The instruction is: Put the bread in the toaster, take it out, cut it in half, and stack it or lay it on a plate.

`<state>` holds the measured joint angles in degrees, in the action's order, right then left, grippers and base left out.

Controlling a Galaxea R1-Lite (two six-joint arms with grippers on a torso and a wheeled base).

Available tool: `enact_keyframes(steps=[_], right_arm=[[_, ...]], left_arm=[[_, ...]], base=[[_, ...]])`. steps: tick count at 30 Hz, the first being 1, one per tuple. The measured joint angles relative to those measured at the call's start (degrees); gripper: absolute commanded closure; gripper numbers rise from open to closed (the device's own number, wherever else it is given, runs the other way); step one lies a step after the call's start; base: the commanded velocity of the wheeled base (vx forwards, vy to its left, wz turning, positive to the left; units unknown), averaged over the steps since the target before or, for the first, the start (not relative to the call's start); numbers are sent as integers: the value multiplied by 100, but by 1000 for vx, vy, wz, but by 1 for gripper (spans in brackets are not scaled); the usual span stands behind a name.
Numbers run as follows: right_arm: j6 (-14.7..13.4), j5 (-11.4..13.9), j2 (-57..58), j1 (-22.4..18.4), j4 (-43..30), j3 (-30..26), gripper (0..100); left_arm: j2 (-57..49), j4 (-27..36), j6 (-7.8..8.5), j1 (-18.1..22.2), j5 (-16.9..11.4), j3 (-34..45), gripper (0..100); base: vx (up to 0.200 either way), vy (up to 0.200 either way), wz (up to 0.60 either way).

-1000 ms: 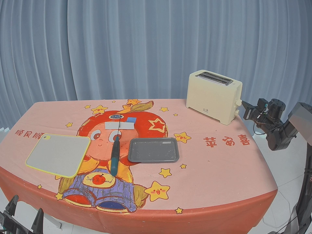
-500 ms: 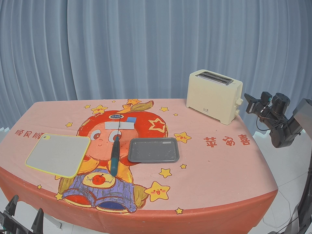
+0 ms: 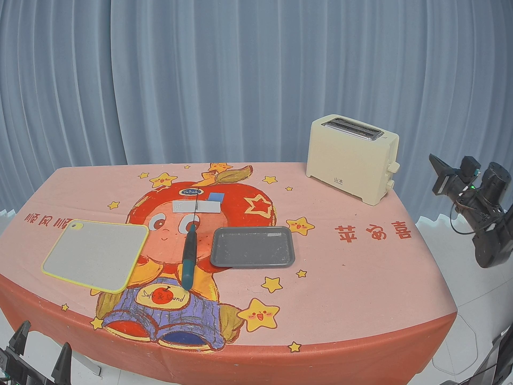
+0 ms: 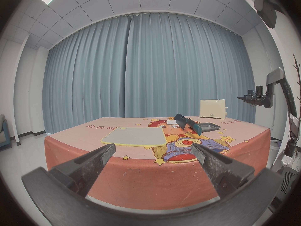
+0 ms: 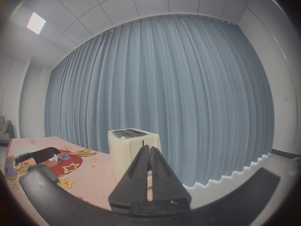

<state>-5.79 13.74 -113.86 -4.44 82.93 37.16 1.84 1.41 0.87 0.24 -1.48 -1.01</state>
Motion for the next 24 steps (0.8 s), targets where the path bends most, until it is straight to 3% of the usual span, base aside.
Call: enact_keyframes(steps=[9,17,24], right_arm=[[-15,43,1725,-232,262,-1837,100],[-6,71,3170,-444,218,-3057,100],[-37,77,4361,-560,-466,-3565,100]], left_arm=[[0,0,2,0,-2,0,0],[0,0,0,-2,-2,0,0],[0,0,2,0,-2,0,0]], base=[[0,0,0],[0,0,0],[0,0,0]])
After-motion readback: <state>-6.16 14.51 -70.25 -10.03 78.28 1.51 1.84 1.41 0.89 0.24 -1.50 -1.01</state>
